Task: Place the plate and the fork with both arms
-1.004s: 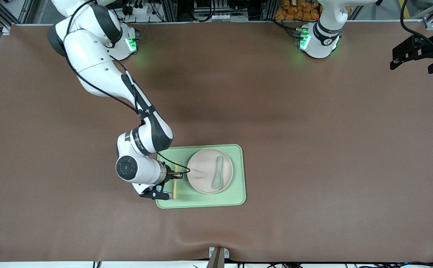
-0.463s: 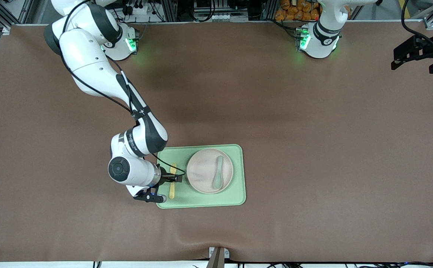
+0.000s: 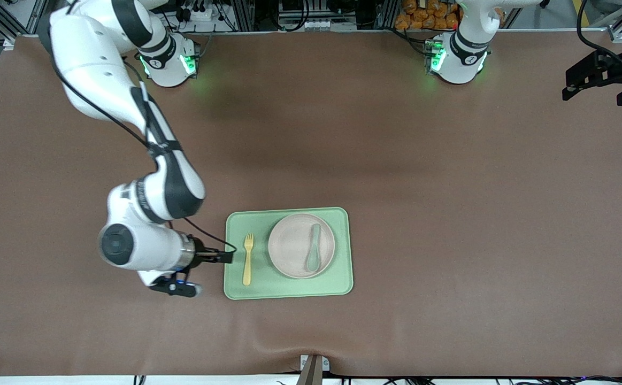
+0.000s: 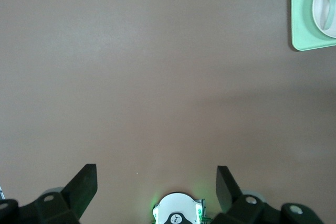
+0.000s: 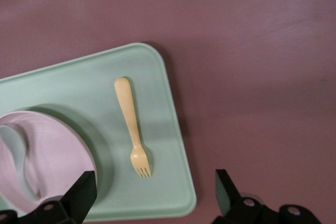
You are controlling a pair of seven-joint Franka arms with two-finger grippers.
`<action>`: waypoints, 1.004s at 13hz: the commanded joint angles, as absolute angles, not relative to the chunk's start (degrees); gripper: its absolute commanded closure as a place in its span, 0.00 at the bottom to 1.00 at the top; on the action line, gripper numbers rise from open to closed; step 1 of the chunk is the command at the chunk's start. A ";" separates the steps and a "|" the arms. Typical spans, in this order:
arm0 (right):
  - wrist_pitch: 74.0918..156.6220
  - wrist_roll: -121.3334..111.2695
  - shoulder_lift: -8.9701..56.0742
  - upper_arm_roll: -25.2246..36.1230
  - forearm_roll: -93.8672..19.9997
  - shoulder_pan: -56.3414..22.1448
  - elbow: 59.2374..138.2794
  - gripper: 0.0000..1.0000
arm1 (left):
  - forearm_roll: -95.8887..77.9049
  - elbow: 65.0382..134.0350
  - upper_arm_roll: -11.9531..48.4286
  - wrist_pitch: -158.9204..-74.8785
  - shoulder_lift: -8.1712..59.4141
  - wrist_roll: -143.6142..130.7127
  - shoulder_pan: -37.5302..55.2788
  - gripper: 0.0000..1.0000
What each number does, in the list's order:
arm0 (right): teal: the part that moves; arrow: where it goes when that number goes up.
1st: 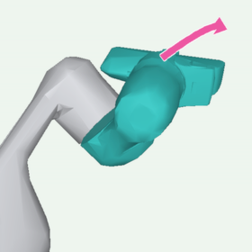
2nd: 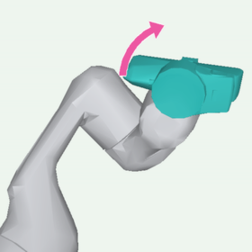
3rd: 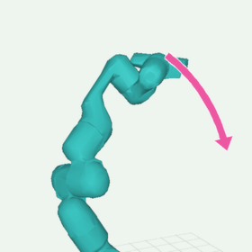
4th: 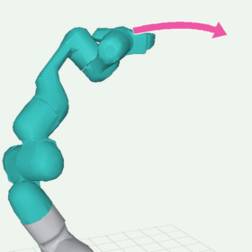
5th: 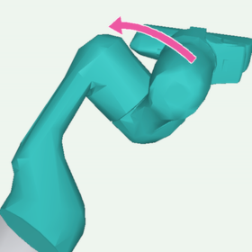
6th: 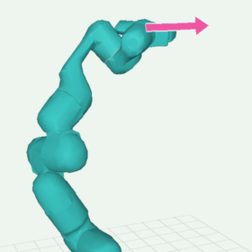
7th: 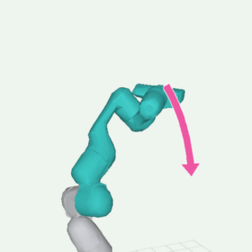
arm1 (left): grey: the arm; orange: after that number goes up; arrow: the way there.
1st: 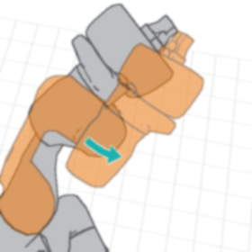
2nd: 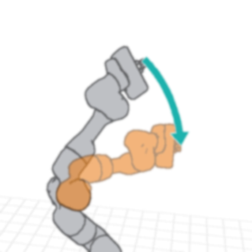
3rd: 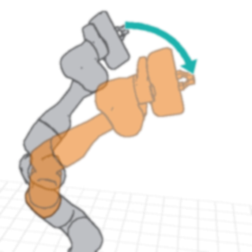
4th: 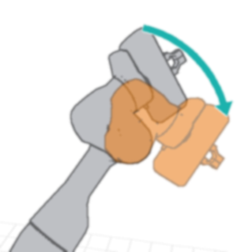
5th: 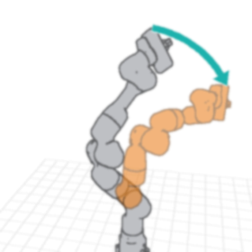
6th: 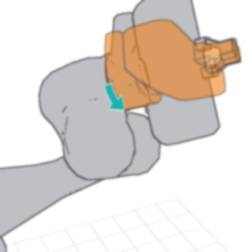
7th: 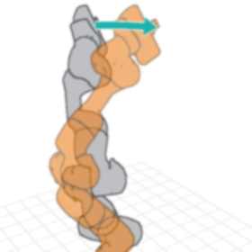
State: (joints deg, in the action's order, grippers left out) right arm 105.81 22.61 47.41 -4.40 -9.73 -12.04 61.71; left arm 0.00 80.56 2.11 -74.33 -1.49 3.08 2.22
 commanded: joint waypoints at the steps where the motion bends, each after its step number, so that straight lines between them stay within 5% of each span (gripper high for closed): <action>1: 97.94 22.41 41.16 -8.25 -7.66 -6.00 59.85 0.00 | 0.44 80.86 2.37 -74.36 -2.20 3.43 1.85 0.00; 9: 82.39 21.19 24.54 -10.11 -2.55 0.17 59.77 0.00 | 0.44 80.86 2.37 -74.44 -2.20 3.43 1.85 0.00; 13: 72.70 10.64 16.10 -4.40 -2.81 -0.44 62.04 0.00 | 0.44 80.86 2.29 -74.44 -2.20 3.43 1.76 0.00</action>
